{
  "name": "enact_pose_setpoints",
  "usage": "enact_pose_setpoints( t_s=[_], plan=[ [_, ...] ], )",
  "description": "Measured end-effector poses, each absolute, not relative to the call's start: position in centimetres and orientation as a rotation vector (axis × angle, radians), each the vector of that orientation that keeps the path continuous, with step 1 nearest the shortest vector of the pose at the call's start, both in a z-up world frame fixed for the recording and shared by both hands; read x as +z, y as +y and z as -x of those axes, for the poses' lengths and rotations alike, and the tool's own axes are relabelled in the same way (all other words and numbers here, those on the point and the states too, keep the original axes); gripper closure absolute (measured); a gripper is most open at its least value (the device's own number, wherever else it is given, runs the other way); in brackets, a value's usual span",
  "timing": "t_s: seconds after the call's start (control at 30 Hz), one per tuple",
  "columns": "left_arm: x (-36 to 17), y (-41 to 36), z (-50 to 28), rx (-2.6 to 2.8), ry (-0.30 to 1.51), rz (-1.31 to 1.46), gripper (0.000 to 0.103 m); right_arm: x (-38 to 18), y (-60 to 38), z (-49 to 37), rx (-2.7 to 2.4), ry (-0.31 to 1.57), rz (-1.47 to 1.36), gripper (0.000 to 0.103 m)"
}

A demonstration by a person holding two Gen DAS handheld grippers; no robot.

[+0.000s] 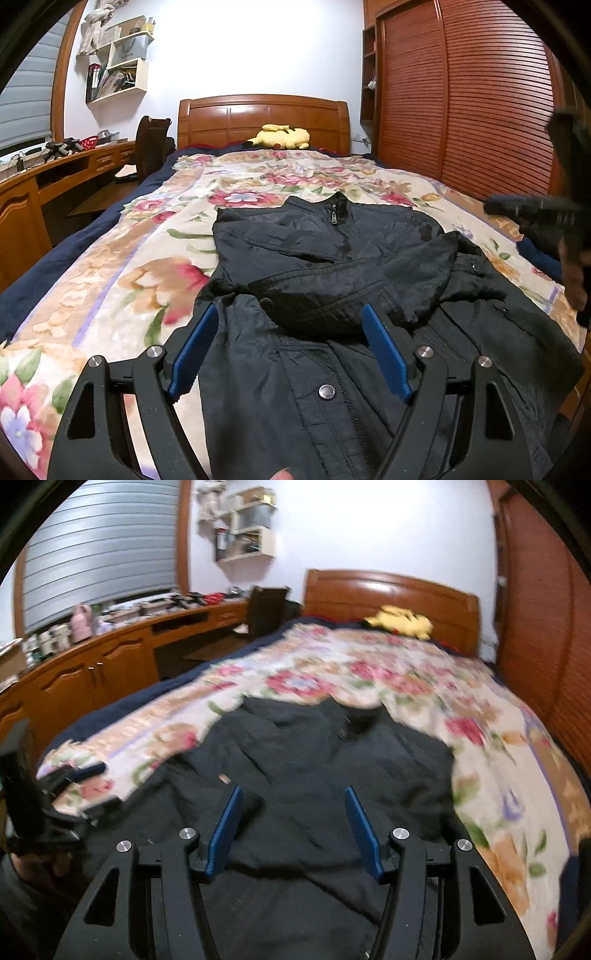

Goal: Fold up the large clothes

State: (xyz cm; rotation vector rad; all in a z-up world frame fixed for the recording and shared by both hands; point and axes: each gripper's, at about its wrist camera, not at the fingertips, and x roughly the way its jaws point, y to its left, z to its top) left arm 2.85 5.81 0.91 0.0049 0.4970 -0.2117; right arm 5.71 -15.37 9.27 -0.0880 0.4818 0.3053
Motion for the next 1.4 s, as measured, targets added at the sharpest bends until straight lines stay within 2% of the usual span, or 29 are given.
enact_pose_setpoints(
  t_s=[0.2, 0.63, 0.9, 1.4],
  plan=[
    [0.7, 5.4, -2.9, -0.212, 0.505, -0.015, 0.022, 4.3, -17.2, -6.5, 0.176, 0.581, 0.100, 0.044],
    [0.3, 3.6, -3.6, -0.237, 0.539, -0.059, 0.022, -0.2, -16.6, -9.6, 0.147, 0.726, 0.057, 0.044],
    [1.8, 0.9, -4.6, -0.272, 0.562, -0.095, 0.022, -0.2, -15.4, -9.6, 0.136, 0.704, 0.058, 0.044],
    [0.3, -6.9, -13.3, -0.321, 0.782, -0.243, 0.022, -1.4, -18.0, -8.9, 0.151, 0.665, -0.016, 0.044]
  ],
)
